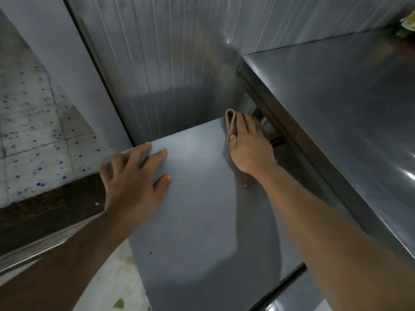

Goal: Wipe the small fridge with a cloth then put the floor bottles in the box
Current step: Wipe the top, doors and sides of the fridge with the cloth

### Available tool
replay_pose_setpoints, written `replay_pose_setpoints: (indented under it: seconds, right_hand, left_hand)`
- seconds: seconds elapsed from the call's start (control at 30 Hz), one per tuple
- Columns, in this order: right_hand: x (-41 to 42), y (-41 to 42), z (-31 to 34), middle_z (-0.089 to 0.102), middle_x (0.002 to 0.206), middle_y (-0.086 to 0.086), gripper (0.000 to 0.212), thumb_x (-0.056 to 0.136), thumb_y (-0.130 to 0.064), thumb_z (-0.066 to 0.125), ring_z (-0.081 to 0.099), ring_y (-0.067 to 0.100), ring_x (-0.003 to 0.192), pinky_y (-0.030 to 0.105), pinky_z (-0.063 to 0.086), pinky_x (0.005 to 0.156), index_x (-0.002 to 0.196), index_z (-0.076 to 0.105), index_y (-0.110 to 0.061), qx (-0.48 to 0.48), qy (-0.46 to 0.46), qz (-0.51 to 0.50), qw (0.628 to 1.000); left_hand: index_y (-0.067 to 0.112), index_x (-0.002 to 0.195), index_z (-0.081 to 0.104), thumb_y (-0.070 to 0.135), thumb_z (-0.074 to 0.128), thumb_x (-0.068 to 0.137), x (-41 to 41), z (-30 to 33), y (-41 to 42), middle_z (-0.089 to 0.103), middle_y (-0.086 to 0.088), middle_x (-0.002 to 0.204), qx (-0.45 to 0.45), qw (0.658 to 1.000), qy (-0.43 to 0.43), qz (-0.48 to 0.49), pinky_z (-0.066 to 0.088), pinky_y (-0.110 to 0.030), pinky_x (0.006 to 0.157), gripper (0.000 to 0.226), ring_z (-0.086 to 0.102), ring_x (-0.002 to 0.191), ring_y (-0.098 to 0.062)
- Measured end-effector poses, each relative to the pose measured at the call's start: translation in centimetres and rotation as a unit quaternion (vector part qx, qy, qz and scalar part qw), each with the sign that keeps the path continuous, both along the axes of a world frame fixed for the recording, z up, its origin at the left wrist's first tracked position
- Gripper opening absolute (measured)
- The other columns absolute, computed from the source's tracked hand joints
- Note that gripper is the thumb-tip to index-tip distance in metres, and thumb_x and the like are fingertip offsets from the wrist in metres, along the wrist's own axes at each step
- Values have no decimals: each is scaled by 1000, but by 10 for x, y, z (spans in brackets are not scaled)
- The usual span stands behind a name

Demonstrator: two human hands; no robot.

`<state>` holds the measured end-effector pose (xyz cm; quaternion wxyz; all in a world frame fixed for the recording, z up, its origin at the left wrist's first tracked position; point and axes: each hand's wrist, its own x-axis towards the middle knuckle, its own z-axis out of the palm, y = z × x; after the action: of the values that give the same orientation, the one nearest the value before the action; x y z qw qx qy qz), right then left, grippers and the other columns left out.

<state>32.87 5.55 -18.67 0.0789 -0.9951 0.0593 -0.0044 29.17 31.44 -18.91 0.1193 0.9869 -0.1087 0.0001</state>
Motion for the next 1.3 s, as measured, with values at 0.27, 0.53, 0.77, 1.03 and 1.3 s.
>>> replay_pose_setpoints:
  seconds: [0.27, 0.53, 0.77, 1.03, 1.3]
  right_hand:
    - [36, 19, 9, 47, 137, 11, 39, 99, -25, 35, 35, 29, 132, 46, 27, 111, 133, 46, -11, -17, -3, 97, 995]
    - [-4, 150, 8, 46, 138, 5, 46, 95, -31, 37, 34, 29, 131, 44, 20, 113, 139, 40, -18, -15, -9, 199, 980]
    - [12, 63, 8, 21, 156, 3, 51, 100, -32, 30, 16, 24, 145, 43, 15, 117, 149, 22, -21, -51, 47, 65, 996]
    - [-14, 178, 5, 47, 136, 9, 53, 88, -37, 23, 36, 31, 129, 46, 29, 107, 133, 43, -17, -24, -3, 165, 986]
    - [-48, 230, 6, 19, 152, 7, 63, 89, -22, 49, 7, 34, 144, 44, 15, 116, 145, 20, -27, -34, 28, 213, 976]
  left_hand:
    - [35, 138, 39, 52, 48, 85, -1, 10, 3, 34, 4, 148, -8, 1000, 13, -25, 24, -51, 103, 57, 31, 125, -31]
    - [15, 114, 56, 11, 64, 73, -21, 22, 55, 52, -6, 121, -75, 995, -9, 60, 20, -43, 99, 42, 41, 113, -31]
    - [8, 113, 55, 8, 70, 70, -37, 20, 66, 50, -10, 124, -152, 988, 20, 9, 42, -42, 91, 46, 52, 110, -33]
    - [16, 124, 48, 13, 65, 79, -52, 33, 105, 42, -5, 125, -172, 982, 44, 65, 46, -37, 83, 48, 56, 101, -28]
    - [13, 122, 48, 13, 65, 80, -68, 53, 123, 40, -7, 124, -151, 985, 64, 49, 47, -42, 88, 45, 53, 104, -27]
